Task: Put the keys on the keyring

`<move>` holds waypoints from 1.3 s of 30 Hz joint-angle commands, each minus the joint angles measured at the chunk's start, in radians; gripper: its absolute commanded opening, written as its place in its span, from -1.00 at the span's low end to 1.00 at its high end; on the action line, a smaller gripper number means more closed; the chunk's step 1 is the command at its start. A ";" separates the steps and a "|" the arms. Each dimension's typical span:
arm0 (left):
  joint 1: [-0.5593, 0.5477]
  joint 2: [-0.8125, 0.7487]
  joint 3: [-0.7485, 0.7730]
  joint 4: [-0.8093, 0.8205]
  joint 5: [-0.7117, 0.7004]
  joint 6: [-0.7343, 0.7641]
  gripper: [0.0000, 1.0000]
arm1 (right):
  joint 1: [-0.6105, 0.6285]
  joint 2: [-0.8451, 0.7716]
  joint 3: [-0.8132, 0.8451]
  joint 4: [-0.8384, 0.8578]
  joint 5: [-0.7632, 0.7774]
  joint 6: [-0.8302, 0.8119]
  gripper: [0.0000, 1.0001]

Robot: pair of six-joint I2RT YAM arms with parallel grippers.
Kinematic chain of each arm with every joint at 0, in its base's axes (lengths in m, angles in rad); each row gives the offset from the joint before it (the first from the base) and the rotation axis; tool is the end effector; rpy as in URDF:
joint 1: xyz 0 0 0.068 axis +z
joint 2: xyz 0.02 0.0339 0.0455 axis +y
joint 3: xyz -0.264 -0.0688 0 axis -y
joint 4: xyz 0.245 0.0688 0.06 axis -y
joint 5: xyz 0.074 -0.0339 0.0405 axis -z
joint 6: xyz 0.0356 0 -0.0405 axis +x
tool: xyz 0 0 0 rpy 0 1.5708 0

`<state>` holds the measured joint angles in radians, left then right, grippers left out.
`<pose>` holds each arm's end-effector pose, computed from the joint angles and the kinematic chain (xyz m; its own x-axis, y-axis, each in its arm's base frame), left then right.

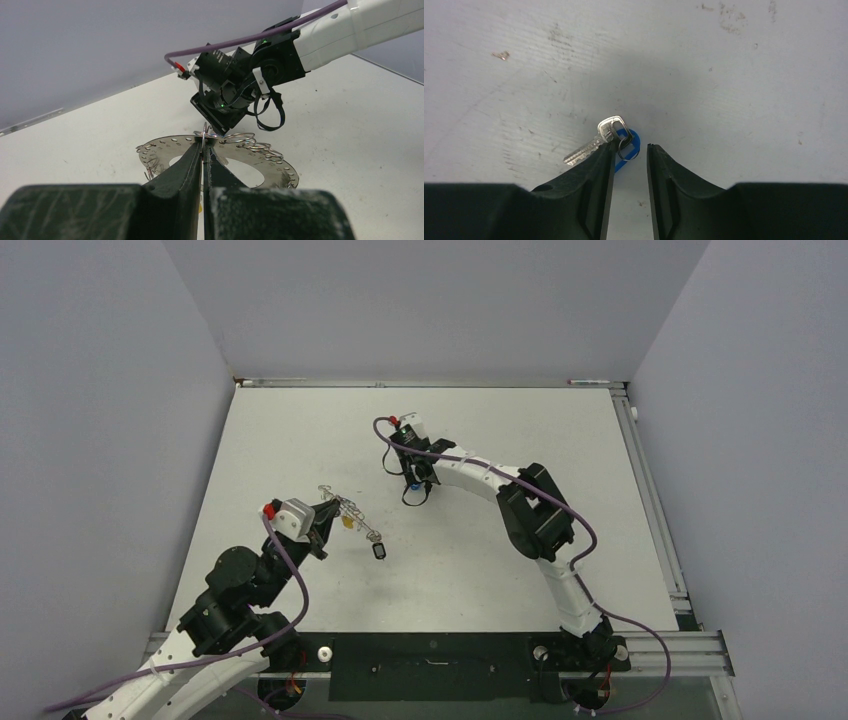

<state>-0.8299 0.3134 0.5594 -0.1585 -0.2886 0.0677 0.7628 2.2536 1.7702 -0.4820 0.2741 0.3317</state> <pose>0.0747 -0.0666 0.3222 0.0938 -0.0064 -0.9956 0.5108 0.8586 0.0426 0.3631 0.3337 0.1685 -0.7424 -0.2759 -0.6105 -0.3300 0.9436 -0.0251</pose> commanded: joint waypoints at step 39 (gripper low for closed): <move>-0.005 0.015 0.008 0.071 -0.009 0.010 -1.00 | -0.033 0.035 0.095 0.006 -0.100 -0.243 -0.90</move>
<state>-0.8303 0.3267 0.5556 -0.1581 -0.2916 0.0681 0.7307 2.3333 1.8637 -0.4675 0.1860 0.0677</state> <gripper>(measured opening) 0.006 0.062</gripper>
